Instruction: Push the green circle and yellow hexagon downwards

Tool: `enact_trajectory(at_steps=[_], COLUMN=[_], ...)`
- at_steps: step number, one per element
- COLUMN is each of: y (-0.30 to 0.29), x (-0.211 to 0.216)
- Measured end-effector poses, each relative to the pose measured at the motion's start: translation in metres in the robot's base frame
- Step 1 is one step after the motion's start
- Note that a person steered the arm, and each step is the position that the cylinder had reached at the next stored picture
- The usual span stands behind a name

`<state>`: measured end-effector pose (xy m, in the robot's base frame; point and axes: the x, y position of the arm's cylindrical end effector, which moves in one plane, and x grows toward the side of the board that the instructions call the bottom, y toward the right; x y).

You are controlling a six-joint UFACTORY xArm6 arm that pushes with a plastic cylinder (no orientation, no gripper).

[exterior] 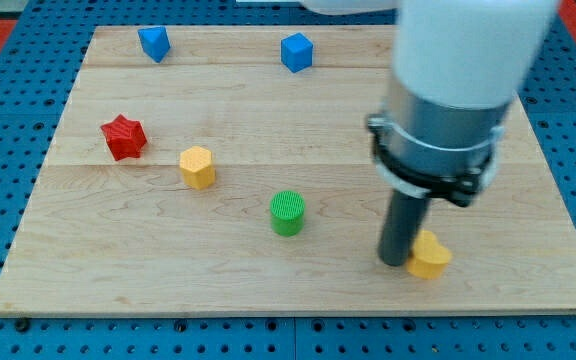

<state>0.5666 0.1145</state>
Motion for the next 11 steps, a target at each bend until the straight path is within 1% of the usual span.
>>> enact_trajectory(at_steps=[1, 2, 3, 4, 5, 6, 7, 8, 9, 10, 11], y=[0.015, -0.001, -0.060, -0.101, -0.104, -0.127, -0.135, -0.139, -0.144, -0.170, -0.235], x=[-0.001, -0.051, -0.070, -0.057, -0.096, -0.084, -0.051, -0.053, -0.111, -0.150, -0.108])
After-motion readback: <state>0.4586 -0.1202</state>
